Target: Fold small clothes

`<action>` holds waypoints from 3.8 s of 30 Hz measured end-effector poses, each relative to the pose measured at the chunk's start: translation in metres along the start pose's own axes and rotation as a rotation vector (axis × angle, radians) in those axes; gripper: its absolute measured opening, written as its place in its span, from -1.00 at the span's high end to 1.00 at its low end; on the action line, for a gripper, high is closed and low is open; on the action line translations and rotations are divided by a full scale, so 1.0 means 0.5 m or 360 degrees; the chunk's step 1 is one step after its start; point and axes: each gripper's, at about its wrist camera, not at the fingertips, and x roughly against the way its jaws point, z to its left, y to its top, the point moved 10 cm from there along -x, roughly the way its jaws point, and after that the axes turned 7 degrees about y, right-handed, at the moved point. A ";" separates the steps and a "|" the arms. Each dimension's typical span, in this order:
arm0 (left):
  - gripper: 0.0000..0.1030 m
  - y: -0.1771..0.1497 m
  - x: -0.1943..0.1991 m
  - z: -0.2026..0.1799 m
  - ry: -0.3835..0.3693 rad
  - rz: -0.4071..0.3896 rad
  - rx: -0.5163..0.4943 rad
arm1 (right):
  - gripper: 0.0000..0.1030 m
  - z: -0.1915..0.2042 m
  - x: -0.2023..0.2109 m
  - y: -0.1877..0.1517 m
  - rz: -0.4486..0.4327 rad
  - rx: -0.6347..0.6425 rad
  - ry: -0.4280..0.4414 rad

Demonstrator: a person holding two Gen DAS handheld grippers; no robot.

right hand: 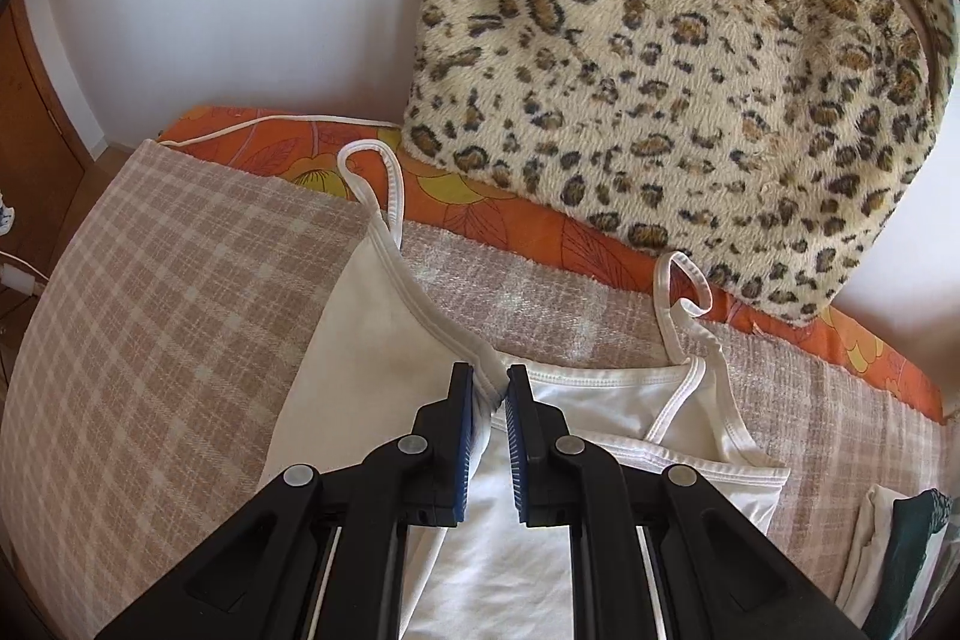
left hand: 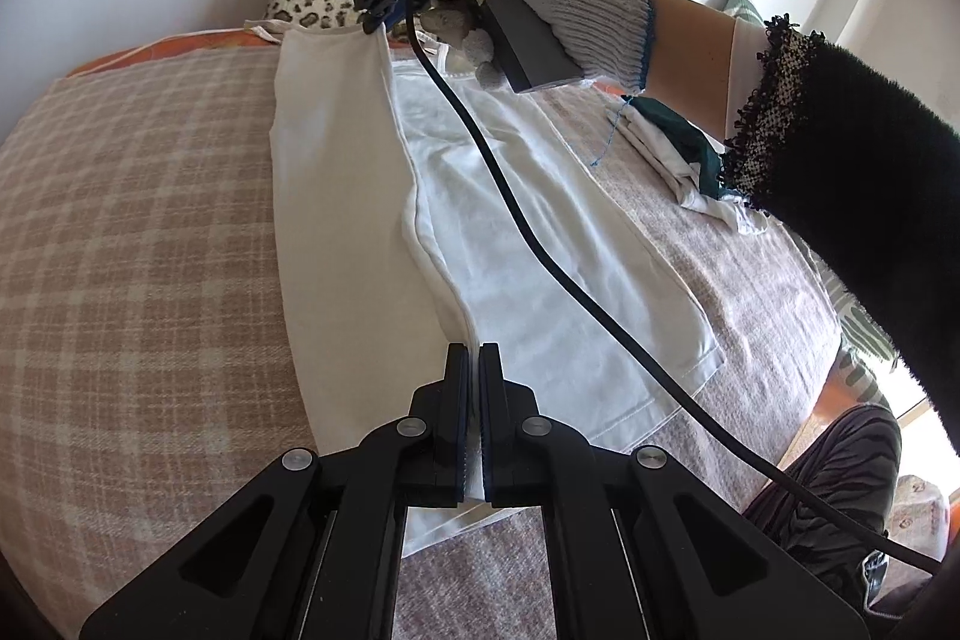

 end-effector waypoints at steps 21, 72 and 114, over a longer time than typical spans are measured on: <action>0.73 -0.051 -0.028 -0.033 0.0027 0.0140 -0.0146 | 0.40 -0.024 -0.074 -0.032 0.0065 0.0044 -0.0064; 0.32 -0.038 -0.038 -0.288 -0.0014 -0.0038 -0.0644 | -0.16 -0.288 0.343 -0.341 -0.0385 -0.0527 0.0121; 0.89 -0.018 -0.154 -0.361 -0.0120 0.0024 -0.0512 | -0.32 -0.321 0.159 -0.248 -0.0258 -0.0555 0.0423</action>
